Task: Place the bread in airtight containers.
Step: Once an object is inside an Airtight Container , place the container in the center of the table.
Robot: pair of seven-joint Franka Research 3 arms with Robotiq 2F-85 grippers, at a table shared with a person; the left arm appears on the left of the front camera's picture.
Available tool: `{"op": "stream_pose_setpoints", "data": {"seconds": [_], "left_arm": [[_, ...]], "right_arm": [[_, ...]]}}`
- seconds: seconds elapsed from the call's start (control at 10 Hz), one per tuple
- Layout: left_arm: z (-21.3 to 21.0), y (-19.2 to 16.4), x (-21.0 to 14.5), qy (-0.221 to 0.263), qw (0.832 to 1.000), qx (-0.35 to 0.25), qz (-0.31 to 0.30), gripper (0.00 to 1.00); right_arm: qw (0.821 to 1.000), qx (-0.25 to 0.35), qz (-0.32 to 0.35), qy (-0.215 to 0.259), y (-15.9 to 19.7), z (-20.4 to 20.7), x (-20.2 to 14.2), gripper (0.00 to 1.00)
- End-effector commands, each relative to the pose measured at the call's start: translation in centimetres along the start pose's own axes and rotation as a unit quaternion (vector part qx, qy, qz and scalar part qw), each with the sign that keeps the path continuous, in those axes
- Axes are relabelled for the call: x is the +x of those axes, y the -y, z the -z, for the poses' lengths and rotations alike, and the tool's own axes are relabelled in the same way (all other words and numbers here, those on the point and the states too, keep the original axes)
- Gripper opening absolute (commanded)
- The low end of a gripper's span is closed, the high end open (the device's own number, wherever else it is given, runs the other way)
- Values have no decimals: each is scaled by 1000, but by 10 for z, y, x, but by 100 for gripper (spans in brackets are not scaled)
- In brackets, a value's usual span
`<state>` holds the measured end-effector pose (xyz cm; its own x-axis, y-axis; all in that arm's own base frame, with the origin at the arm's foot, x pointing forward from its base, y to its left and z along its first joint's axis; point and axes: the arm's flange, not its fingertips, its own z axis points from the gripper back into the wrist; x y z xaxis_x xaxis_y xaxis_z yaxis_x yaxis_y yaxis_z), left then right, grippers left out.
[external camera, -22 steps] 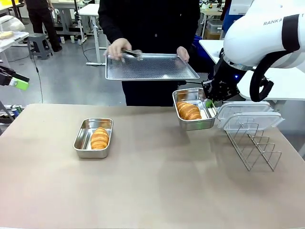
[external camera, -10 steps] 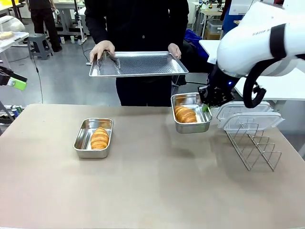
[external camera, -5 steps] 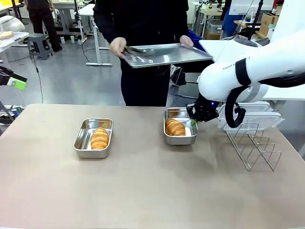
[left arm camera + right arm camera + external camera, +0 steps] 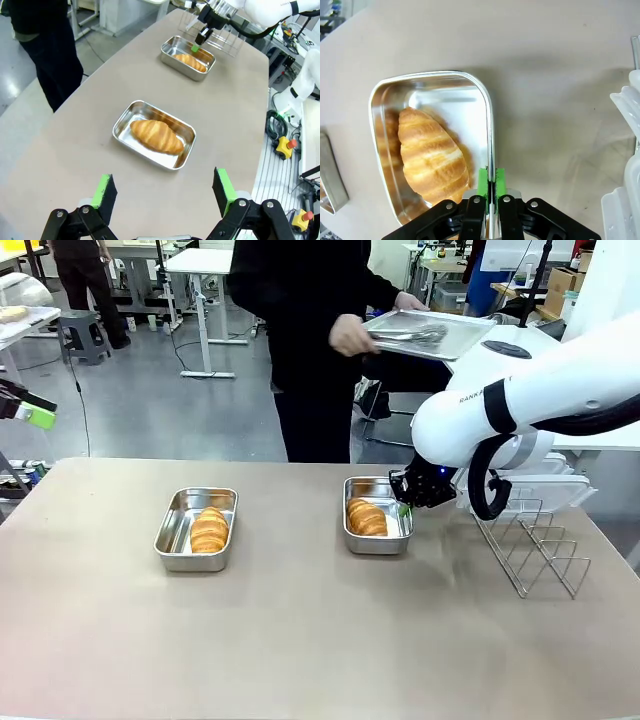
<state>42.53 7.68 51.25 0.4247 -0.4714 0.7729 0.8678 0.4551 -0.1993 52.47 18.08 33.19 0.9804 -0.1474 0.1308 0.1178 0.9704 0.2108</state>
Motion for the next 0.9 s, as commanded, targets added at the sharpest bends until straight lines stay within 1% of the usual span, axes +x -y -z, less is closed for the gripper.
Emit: {"op": "stream_pose_setpoints", "data": {"seconds": [0.0,0.1,0.2,0.3,0.4,0.5,0.6,0.7,0.8], "left_arm": [[-2,1,0,3,1000,-3,8,100],[-2,1,0,3,1000,-3,8,100],[-2,1,0,3,1000,-3,8,100],[-2,1,0,3,1000,-3,8,100],[-2,1,0,3,1000,-3,8,100],[-2,1,0,3,1000,-3,8,100],[-2,1,0,3,1000,-3,8,100],[-2,1,0,3,1000,-3,8,100],[-2,1,0,3,1000,-3,8,100]], "right_arm": [[1000,13,-2,-1,7,2,-1,7],[1000,-2,-5,9,7,0,0,62],[1000,4,-8,16,3,-11,1,62],[1000,8,-11,26,-1,-27,3,100],[999,7,-11,40,-6,-48,6,66],[998,7,-20,61,-9,-72,9,100],[995,21,-44,85,-10,-99,10,100],[988,44,-82,121,-7,-130,7,100],[977,64,-126,161,4,-156,3,100]]}}
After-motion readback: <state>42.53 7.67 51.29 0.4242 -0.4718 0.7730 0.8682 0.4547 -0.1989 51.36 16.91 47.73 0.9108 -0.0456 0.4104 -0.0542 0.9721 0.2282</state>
